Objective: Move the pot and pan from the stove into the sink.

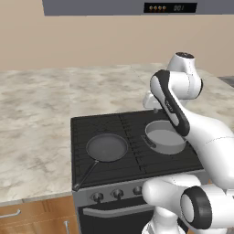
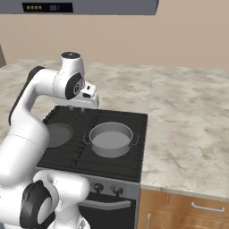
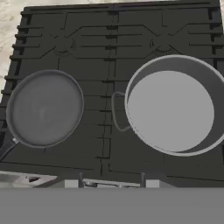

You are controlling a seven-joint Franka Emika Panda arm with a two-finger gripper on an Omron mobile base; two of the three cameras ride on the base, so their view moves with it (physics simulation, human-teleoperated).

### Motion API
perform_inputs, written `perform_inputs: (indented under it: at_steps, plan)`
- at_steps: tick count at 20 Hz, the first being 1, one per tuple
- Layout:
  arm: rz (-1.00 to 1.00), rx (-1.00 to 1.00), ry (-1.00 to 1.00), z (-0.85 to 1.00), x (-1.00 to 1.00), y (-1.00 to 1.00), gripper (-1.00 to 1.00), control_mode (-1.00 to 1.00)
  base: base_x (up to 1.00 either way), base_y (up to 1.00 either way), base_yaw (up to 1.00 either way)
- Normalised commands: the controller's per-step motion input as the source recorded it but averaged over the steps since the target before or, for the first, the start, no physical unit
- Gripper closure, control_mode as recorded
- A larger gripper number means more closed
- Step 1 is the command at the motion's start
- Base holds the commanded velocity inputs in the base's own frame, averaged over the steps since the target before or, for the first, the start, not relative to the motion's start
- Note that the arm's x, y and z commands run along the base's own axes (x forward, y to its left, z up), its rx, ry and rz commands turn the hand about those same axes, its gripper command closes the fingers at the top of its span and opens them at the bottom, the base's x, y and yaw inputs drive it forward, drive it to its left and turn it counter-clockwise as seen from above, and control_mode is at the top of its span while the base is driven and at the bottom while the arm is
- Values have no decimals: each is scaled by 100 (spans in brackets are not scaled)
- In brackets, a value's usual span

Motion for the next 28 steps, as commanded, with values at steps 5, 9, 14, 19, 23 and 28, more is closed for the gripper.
perform_inputs:
  at_steps: [5,9,14,19,23,28]
  plan:
    - [0,0,0,-5,-10,0,-100,-100,0,0,0]
    - [0,0,0,-14,3,-3,-100,-100,0,0,0]
    - [13,0,3,-17,0,-19,-100,-100,0,0,0]
    - [24,0,4,-19,-20,-22,-100,-100,0,0,0]
    - [25,-2,7,-31,-10,-12,-100,-100,0,0,0]
    - [24,-3,2,-39,-13,-12,-100,-100,0,0,0]
